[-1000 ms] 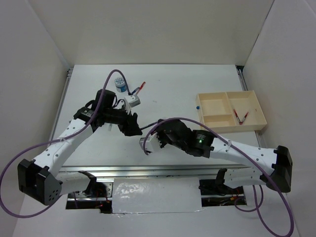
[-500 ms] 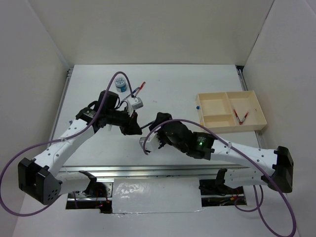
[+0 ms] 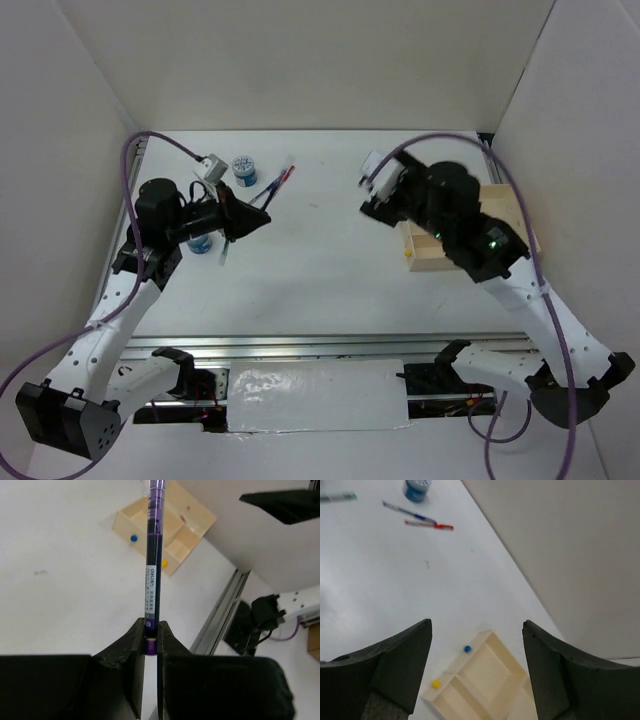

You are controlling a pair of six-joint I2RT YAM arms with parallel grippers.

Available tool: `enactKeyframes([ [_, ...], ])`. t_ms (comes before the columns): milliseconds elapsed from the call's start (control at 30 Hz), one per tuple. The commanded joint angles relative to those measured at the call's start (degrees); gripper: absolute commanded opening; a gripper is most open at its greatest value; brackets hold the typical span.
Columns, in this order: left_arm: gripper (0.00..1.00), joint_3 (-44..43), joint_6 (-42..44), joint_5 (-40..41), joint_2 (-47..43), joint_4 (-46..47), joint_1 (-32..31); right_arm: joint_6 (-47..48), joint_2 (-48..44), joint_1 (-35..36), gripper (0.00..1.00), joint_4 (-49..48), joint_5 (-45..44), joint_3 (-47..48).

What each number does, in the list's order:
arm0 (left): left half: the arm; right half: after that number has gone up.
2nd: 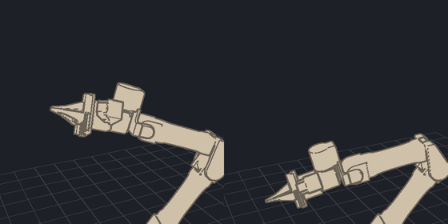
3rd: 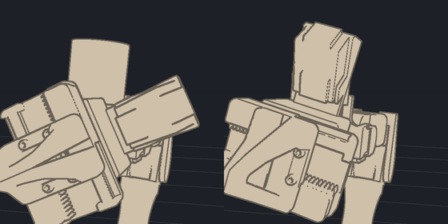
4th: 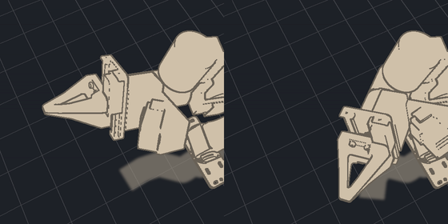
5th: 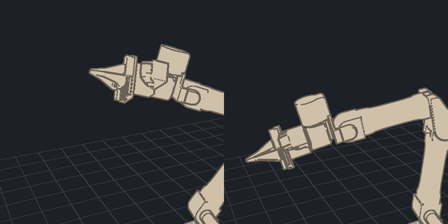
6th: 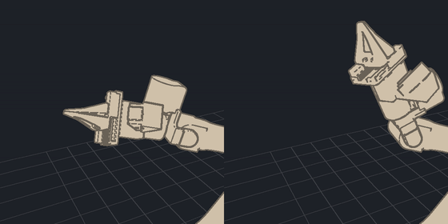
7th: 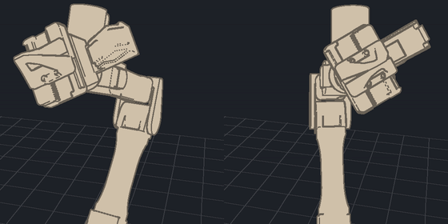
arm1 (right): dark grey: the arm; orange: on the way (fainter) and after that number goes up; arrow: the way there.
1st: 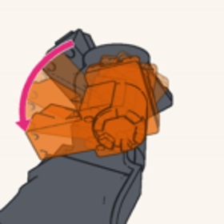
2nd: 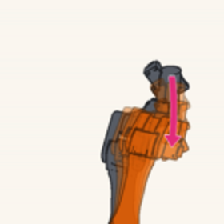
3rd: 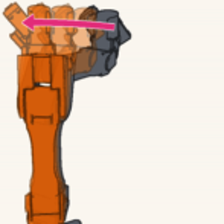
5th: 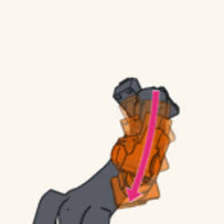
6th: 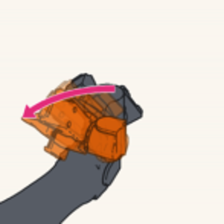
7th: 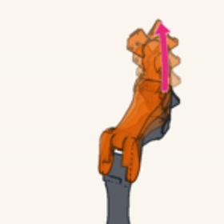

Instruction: Sort the stationery into containers

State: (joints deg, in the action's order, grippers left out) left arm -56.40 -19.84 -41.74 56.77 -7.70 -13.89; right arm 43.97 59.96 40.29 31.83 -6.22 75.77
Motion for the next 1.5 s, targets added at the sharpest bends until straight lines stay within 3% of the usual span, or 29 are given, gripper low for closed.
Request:
enactKeyframes([
  [0,0.0,5.1,-19.3,-1.5,-1.4,21.6,0.9,-27.6,6.6,-12.1,0.79,8.9,29.1,10.9],
  [67,0.0,6.4,-27.2,-0.7,-1.3,28.8,0.2,-34.9,11.0,-16.6,0.77,8.1,39.7,17.4],
  [100,0.0,7.4,-29.6,-0.5,-0.8,31.0,0.1,-43.2,11.9,-19.6,0.76,6.0,44.1,18.3],
  [133,0.0,7.7,-34.3,-0.4,-0.4,32.6,-0.3,-48.1,12.5,-20.6,0.75,2.7,50.9,18.5],
  [200,0.0,6.8,-36.8,0.9,0.7,33.5,-1.1,-60.7,13.2,-20.4,0.74,-8.0,54.4,16.9],
  [267,0.0,6.4,-37.2,1.7,1.1,34.2,-1.2,-67.6,14.4,-19.4,0.74,-16.6,54.7,14.7],
  [367,0.0,6.0,-37.6,2.1,1.8,35.3,-1.6,-79.4,17.3,-16.0,0.73,-21.9,54.1,13.7],
  [467,0.0,6.9,-37.1,2.9,2.1,34.7,-1.7,-85.3,18.0,-13.1,0.73,-26.9,49.8,11.3],
  [733,0.0,7.8,-37.3,3.9,2.2,33.5,-1.8,-88.7,22.9,-8.0,0.74,-26.9,43.2,14.0],
  [867,0.0,7.9,-37.7,3.9,2.6,33.9,-1.8,-90.3,25.0,-6.7,0.7,-24.3,37.2,16.2],
  [1200,0.0,6.5,-37.5,3.5,3.6,32.9,-2.3,-91.1,29.9,-5.8,0.61,-25.9,34.3,19.2],
  [1300,0.0,5.9,-37.2,3.7,4.2,32.4,-2.3,-91.0,31.1,-5.7,0.56,-27.1,34.6,20.2],
  [1467,0.0,5.7,-36.9,3.6,4.7,32.0,-2.4,-89.8,32.1,-5.6,0.29,-26.9,34.0,21.4],
])
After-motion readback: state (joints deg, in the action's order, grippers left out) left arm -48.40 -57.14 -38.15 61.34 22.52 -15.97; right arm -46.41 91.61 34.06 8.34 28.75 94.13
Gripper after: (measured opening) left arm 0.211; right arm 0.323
